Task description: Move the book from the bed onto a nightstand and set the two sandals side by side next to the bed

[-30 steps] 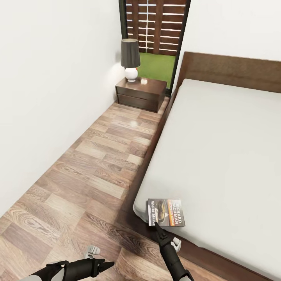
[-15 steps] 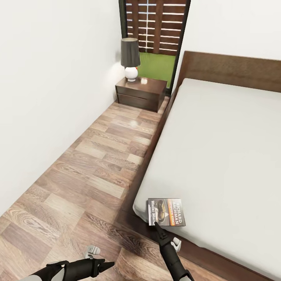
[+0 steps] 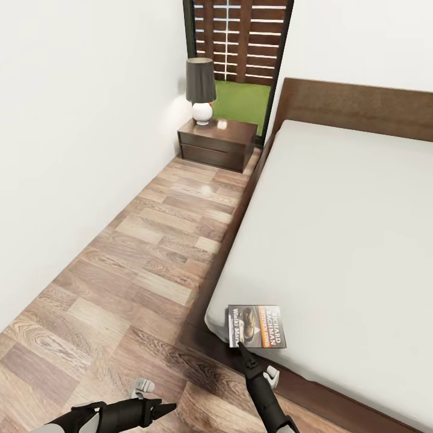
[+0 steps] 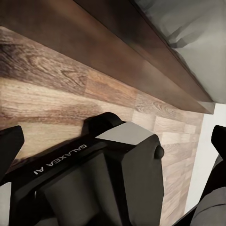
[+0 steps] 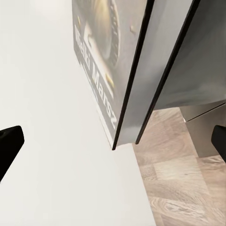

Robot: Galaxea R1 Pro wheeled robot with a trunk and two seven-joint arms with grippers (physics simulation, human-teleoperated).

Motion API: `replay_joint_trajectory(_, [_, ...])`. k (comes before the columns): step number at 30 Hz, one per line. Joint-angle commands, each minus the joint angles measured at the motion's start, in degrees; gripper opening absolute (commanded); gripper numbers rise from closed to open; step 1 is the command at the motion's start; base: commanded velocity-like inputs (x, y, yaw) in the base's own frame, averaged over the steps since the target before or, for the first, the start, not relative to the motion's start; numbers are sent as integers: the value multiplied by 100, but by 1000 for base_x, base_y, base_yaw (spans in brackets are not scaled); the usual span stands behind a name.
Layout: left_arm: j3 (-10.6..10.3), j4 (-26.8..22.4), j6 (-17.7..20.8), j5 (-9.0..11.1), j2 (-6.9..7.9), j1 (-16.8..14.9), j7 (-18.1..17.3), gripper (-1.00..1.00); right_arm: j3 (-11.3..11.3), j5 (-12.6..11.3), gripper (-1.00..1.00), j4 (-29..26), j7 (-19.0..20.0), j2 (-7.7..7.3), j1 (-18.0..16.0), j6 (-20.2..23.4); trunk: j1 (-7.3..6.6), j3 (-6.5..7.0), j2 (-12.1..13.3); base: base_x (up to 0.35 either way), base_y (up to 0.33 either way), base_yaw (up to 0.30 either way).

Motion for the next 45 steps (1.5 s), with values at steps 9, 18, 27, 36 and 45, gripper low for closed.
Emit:
replay_joint_trajectory(9, [-49,-5,4,51,4,-2,-21,100,48,-46,100,6,11,-2,-4,-39,0,-3,-2,43,0,0])
replay_joint_trajectory(18, [-49,-2,6,56,1,-2,-13,100,48,-46,100,6,11,-3,-4,-39,0,-3,-2,80,0,0])
replay_joint_trajectory(27, [-49,-1,6,56,3,-2,-13,100,46,-46,100,6,13,-3,-4,-40,0,-3,-2,2,0,0])
replay_joint_trajectory(36, [-49,0,6,56,0,-2,-13,100,48,-46,100,6,11,-6,-4,-39,0,-3,-2,0,0,0])
replay_joint_trajectory(45, [-49,1,6,56,4,-2,-13,100,43,-46,-100,6,11,-6,-4,-39,0,-3,-2,0,0,0])
